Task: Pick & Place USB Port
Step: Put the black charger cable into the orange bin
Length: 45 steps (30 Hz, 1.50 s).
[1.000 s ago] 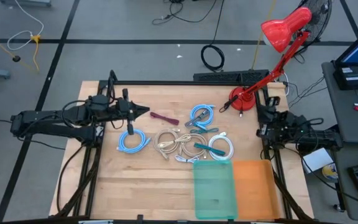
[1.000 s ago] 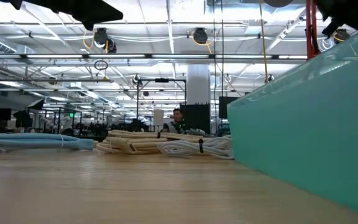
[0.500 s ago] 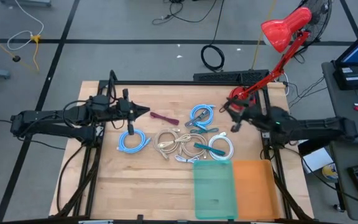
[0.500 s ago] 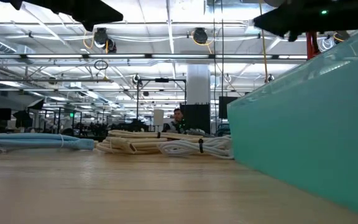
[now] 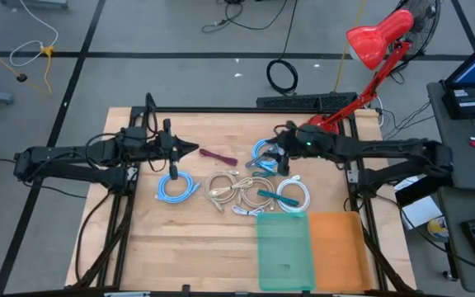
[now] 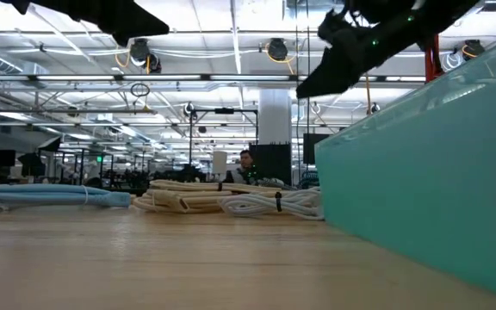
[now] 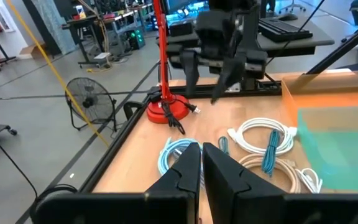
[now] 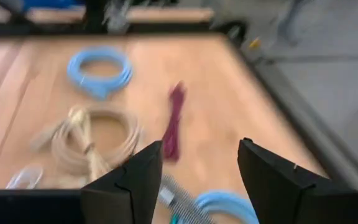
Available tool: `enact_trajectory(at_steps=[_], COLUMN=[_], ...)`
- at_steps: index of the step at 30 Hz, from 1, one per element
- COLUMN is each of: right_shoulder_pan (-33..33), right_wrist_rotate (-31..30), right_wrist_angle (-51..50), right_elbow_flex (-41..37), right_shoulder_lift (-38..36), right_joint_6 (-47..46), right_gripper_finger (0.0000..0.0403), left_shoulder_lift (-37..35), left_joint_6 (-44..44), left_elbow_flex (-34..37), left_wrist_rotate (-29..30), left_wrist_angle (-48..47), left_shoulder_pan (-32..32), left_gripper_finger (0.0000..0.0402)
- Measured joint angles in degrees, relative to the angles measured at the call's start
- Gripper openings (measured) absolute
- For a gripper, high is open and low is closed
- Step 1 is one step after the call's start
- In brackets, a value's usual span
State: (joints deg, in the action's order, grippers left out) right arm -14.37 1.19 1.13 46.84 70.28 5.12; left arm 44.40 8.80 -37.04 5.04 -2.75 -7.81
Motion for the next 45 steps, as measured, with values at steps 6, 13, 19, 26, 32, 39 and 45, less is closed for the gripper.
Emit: enact_trajectory(at_steps=[6, 13, 19, 26, 32, 39, 45], right_shoulder_pan=[-0.6, -0.9, -1.8, -2.9, -2.9, -2.9, -2.9], right_wrist_rotate=[2.1, 2.0, 1.8, -0.7, -4.4, -4.6, -7.2], right_wrist_angle=[-7.1, -8.3, -7.3, -6.7, -7.3, -7.2, -6.9], right_elbow_flex=[2.6, 2.7, 2.7, 3.8, 6.7, 8.4, 8.3], right_shoulder_lift=[4.8, 10.8, 16.4, 20.9, 24.9, 29.4, 30.4], right_joint_6=[4.2, 4.4, 4.9, 7.3, 10.3, 10.9, 9.6], right_gripper_finger=[0.0188, 0.0189, 0.0185, 0.0183, 0.0184, 0.0184, 0.0171], left_shoulder_lift=[0.0, 0.0, 0.0, 0.0, 0.0, 0.0, 0.0], left_joint_6=[-0.1, -0.3, -0.3, -0.3, -0.5, -0.5, -0.6], left_elbow_flex=[0.0, 0.0, 0.0, 0.0, 0.0, 0.0, 0.0], left_wrist_rotate=[0.0, 0.0, 0.0, 0.0, 0.0, -0.1, -0.1], left_wrist_angle=[-0.4, -0.5, -0.8, -1.8, -1.8, -2.0, -2.1], left_shoulder_pan=[0.0, 0.0, 0.0, 0.0, 0.0, 0.0, 0.0], left_gripper_finger=[0.0024, 0.0024, 0.0024, 0.0024, 0.0024, 0.0024, 0.0024])
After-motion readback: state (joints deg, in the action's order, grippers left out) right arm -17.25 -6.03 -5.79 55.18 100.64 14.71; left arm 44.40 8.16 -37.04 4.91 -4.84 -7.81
